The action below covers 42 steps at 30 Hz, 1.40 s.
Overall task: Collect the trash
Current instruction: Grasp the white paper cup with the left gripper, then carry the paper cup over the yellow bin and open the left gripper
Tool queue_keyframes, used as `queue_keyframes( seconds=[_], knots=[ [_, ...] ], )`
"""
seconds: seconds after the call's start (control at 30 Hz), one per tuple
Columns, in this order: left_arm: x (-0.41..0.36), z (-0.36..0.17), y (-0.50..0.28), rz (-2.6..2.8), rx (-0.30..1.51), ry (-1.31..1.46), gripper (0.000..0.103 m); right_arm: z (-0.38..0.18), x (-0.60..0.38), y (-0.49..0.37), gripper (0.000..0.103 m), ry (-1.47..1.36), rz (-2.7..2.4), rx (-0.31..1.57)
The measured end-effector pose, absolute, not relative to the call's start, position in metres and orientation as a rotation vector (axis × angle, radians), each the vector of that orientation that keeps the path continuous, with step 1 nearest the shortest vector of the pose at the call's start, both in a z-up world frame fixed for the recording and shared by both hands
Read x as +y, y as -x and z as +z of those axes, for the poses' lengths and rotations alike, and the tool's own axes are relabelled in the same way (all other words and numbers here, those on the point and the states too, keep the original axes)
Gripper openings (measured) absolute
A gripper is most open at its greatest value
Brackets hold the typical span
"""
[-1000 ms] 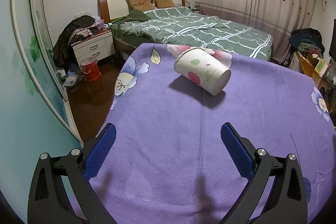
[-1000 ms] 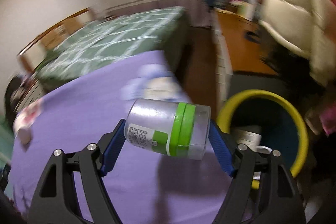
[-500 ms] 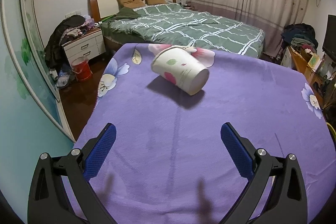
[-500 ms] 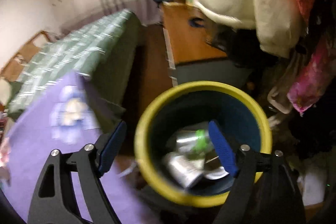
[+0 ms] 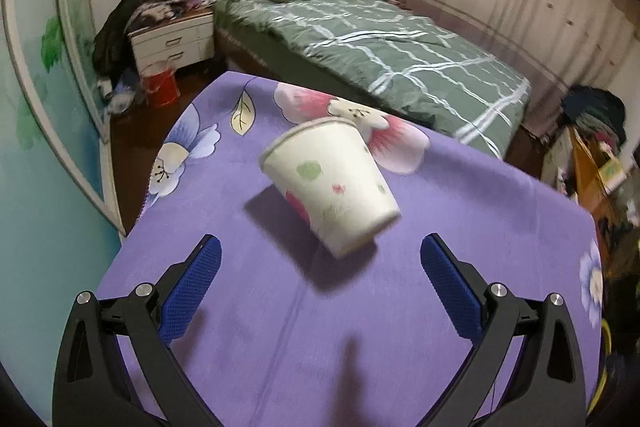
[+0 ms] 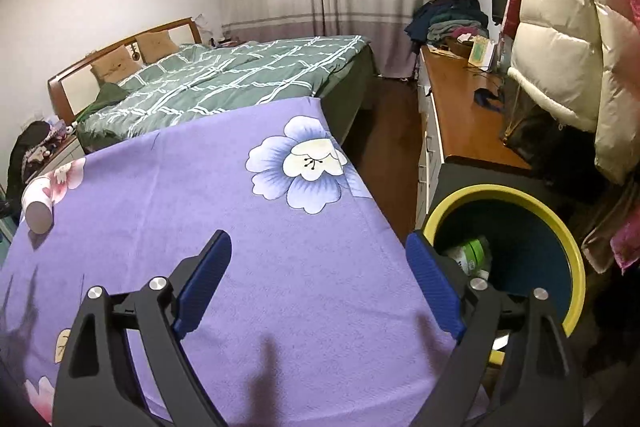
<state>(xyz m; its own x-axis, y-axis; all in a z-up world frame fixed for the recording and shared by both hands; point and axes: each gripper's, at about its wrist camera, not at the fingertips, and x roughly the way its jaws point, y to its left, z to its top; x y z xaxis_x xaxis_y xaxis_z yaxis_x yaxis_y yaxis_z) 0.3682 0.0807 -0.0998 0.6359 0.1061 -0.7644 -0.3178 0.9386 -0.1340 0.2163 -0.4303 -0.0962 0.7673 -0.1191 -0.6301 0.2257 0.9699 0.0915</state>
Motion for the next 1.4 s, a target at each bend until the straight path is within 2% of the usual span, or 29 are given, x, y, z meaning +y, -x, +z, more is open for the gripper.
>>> queue_keyframes(
  seconds=[0.6,0.67,0.73,0.93,1.17,1.4],
  knots=[
    [0.087,-0.135,-0.458,0.316,1.026,0.328,0.097,-0.101,-0.420,-0.218,0.084,-0.194,-0.107,0.719],
    [0.088,-0.137,-0.460,0.309,1.023,0.325,0.090,-0.100,-0.419,-0.218,0.084,-0.194,-0.102,0.717],
    [0.088,-0.139,-0.462,0.293,1.025,0.325,0.074,-0.101,-0.419,-0.218,0.084,-0.193,-0.099,0.716],
    [0.077,-0.128,-0.454,0.230,0.985,0.285,0.069,-0.099,-0.419,-0.217,0.084,-0.192,-0.104,0.708],
    [0.020,-0.084,-0.411,0.097,0.906,0.206,0.069,-0.086,-0.436,-0.201,0.084,-0.206,-0.115,0.691],
    [-0.093,-0.054,-0.361,-0.126,0.865,0.098,0.069,-0.074,-0.480,-0.136,0.084,-0.236,-0.142,0.668]
  ],
)
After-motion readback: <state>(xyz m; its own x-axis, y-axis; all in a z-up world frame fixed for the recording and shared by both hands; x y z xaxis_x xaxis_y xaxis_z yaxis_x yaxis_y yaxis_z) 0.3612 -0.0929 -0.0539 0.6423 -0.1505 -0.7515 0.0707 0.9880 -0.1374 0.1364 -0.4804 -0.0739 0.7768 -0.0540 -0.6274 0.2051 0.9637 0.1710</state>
